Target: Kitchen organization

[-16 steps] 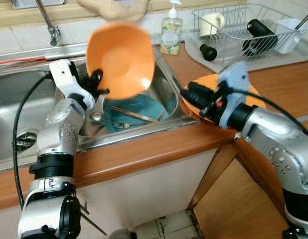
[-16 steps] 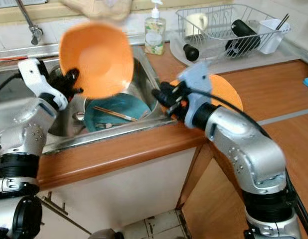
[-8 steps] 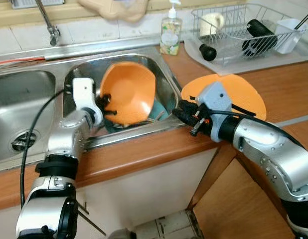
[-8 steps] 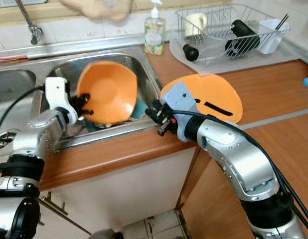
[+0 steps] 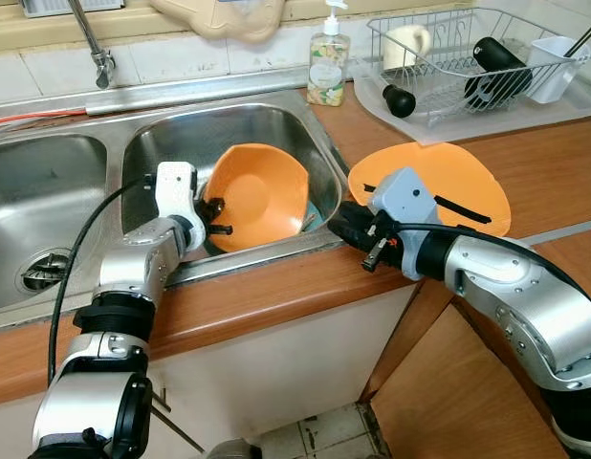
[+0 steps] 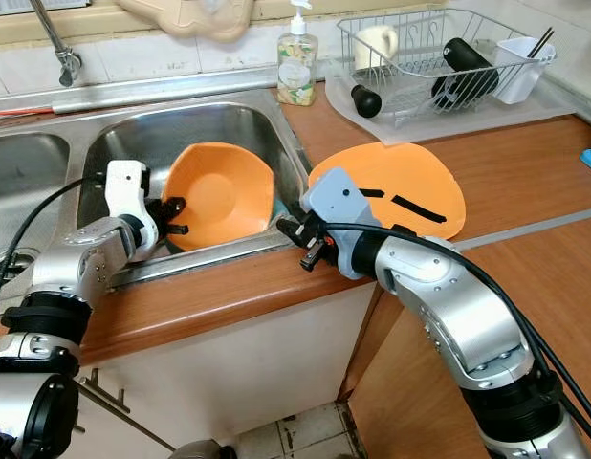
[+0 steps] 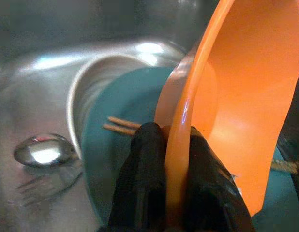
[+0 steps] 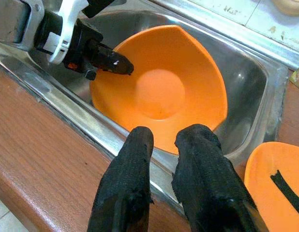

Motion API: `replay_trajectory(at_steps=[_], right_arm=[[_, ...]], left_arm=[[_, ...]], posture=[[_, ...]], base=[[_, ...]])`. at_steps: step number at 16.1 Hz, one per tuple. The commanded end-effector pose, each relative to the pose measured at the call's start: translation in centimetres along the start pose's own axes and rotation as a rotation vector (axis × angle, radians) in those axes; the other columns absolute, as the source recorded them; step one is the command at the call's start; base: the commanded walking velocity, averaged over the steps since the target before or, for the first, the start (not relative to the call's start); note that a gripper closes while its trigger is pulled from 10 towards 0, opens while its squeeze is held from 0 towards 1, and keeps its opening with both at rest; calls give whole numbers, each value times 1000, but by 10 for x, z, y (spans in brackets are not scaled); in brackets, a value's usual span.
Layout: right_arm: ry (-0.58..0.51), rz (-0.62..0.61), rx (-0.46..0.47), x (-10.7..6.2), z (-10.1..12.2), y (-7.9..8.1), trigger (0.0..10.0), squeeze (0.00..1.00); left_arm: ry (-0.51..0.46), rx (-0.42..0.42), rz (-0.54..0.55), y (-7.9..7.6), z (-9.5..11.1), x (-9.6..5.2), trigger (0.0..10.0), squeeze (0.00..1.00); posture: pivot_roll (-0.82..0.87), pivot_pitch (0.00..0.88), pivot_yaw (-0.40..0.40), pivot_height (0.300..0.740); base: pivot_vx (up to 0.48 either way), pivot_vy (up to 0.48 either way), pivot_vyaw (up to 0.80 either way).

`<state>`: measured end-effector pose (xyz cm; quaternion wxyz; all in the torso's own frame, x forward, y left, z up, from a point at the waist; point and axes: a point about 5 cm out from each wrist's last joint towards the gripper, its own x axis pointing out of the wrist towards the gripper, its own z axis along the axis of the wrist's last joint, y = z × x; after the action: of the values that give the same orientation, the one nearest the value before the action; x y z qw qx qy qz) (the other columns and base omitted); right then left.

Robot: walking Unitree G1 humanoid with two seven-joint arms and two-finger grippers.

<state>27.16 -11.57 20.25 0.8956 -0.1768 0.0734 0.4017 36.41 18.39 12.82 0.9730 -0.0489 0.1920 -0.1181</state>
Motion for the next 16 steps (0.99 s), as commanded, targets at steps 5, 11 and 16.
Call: replay_trajectory(at_steps=[5, 11, 16], right_arm=[[11, 17, -26, 0, -1, 3, 10000, 0], [16, 9, -32, 0, -2, 2, 10000, 0], [17, 5, -32, 0, -3, 2, 10000, 0]], left_arm=[[25, 41, -10, -3, 4, 1, 10000, 0], [51, 66, -29, -4, 0, 0, 10000, 973], [59, 73, -34, -5, -1, 0, 10000, 1000]], posture=[[-116, 0, 47, 740], [-116, 0, 47, 740], [-116, 0, 47, 740]], base=[[0, 0, 0], [0, 0, 0], [0, 0, 0]])
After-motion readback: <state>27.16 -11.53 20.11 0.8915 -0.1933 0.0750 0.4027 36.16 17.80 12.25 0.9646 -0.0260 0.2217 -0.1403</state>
